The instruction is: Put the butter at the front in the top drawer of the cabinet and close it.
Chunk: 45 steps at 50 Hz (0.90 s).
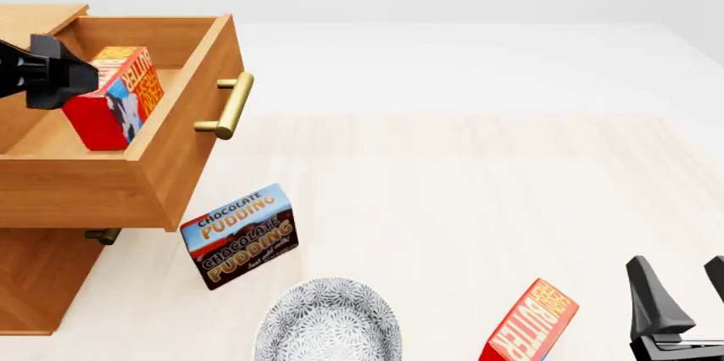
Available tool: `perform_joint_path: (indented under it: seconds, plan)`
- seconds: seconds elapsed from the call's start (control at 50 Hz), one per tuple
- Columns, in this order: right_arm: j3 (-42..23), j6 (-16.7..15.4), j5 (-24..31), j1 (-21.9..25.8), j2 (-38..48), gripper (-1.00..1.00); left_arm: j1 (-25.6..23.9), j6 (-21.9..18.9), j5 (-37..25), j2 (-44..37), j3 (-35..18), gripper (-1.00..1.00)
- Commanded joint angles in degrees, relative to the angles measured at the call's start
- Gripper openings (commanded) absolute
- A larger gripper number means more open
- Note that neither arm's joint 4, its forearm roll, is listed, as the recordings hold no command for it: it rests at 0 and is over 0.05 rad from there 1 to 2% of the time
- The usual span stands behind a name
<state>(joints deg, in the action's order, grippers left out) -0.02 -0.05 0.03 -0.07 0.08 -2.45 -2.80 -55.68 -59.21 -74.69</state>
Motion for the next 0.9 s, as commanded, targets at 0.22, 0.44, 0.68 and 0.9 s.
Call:
perform_joint_path:
  seconds: [0.22, 0.44, 0.68, 0.9]
  plan:
    - [0.0, 0.0, 0.0, 0.0, 0.0, 1.0, -7.1, -2.3, -3.4, 1.2, -5.7, 1.0]
    - [0.0, 0.0, 0.0, 0.0, 0.0, 1.0, -11.8, -3.8, -1.8, -0.2, -7.6, 1.0]
    - [0.0, 0.0, 0.0, 0.0, 0.0, 1.0, -17.5, -4.2, 0.9, -3.8, -9.8, 1.0]
    - [0.0, 0.0, 0.0, 0.0, 0.0, 1.0, -22.7, -3.5, 5.0, -9.6, -10.6, 1.0]
